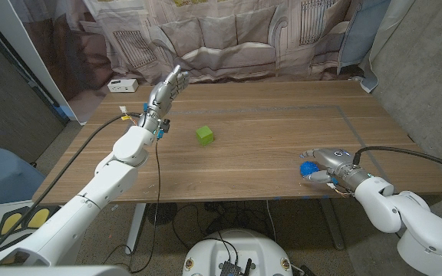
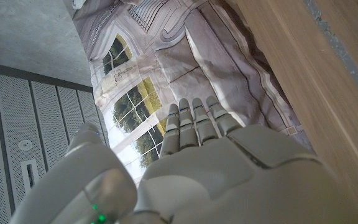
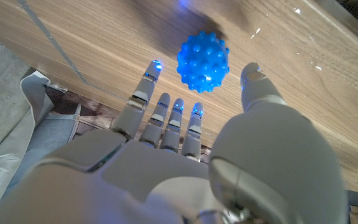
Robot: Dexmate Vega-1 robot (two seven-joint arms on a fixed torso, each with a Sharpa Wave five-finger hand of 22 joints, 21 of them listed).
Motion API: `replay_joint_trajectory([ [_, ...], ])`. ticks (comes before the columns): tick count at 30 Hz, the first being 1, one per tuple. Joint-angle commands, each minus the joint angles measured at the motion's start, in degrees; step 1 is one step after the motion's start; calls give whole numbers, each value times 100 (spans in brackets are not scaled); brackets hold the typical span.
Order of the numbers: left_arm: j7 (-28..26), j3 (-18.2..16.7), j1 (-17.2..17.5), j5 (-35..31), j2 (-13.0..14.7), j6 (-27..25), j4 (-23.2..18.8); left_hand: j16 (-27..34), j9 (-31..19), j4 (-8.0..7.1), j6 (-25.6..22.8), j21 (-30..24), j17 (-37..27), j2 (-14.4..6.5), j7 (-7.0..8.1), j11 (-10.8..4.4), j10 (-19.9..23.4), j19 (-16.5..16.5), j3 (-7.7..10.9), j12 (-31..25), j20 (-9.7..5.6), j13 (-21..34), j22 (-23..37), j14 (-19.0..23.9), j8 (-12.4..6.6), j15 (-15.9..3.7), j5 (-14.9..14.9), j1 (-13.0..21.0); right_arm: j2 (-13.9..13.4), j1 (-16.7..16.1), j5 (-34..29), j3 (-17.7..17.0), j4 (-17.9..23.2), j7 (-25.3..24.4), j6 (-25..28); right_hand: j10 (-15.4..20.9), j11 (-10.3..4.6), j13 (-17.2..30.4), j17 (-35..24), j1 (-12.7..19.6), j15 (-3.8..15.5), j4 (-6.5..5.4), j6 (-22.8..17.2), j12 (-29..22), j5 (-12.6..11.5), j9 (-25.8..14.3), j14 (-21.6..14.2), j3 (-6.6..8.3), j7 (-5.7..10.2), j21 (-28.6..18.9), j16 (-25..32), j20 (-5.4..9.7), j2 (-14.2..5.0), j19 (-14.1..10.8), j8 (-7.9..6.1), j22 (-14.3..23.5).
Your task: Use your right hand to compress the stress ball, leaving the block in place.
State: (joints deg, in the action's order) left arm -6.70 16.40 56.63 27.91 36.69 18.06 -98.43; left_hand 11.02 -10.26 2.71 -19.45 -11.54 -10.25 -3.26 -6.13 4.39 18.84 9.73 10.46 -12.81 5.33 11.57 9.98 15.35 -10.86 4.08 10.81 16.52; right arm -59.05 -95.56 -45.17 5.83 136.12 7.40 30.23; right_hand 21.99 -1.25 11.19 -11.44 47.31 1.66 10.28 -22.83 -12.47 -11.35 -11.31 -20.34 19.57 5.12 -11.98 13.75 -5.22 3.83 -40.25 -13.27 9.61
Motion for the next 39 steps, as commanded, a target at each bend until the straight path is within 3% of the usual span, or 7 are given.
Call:
replay_joint_trajectory([
  [1, 98, 59, -81, 57, -34, -12, 154, -10, -20, 35, -48, 20, -15, -37, -12, -15, 33, -4, 8, -5, 38, 16, 32, 11, -34, -17, -20, 6, -196, 284, 228, 380, -101, -277, 232, 35, -7, 13, 0, 59, 35, -20, -2, 14, -18, -15, -55, 34, -12, -5, -24, 7, -5, -44, 38, 2],
  [22, 166, 144, -209, 76, -112, 27, 328, -36, -21, 54, -67, 30, -14, -52, -2, -14, 31, -43, 17, 4, -7, 17, 32, -76, -31, -32, -20, 6, -570, 821, 793, 1003, -363, -712, 294, 214, -11, 16, -45, 174, 80, -105, -177, -29, -9, -21, -288, 13, -52, -22, 59, 183, -63, -316, 36, 5],
  [39, 221, 212, -307, 105, -168, 29, 497, -26, -21, 67, -83, 31, -13, -61, 9, -52, 37, -57, 21, 7, 1, 18, 32, -70, -29, -33, -21, 4, -989, 1035, 1164, 1284, -329, -847, 562, 492, -2, 10, -78, 390, 180, -95, -449, -85, -3, -25, -566, 27, -98, -82, 157, 360, -160, -745, 4, 8],
])
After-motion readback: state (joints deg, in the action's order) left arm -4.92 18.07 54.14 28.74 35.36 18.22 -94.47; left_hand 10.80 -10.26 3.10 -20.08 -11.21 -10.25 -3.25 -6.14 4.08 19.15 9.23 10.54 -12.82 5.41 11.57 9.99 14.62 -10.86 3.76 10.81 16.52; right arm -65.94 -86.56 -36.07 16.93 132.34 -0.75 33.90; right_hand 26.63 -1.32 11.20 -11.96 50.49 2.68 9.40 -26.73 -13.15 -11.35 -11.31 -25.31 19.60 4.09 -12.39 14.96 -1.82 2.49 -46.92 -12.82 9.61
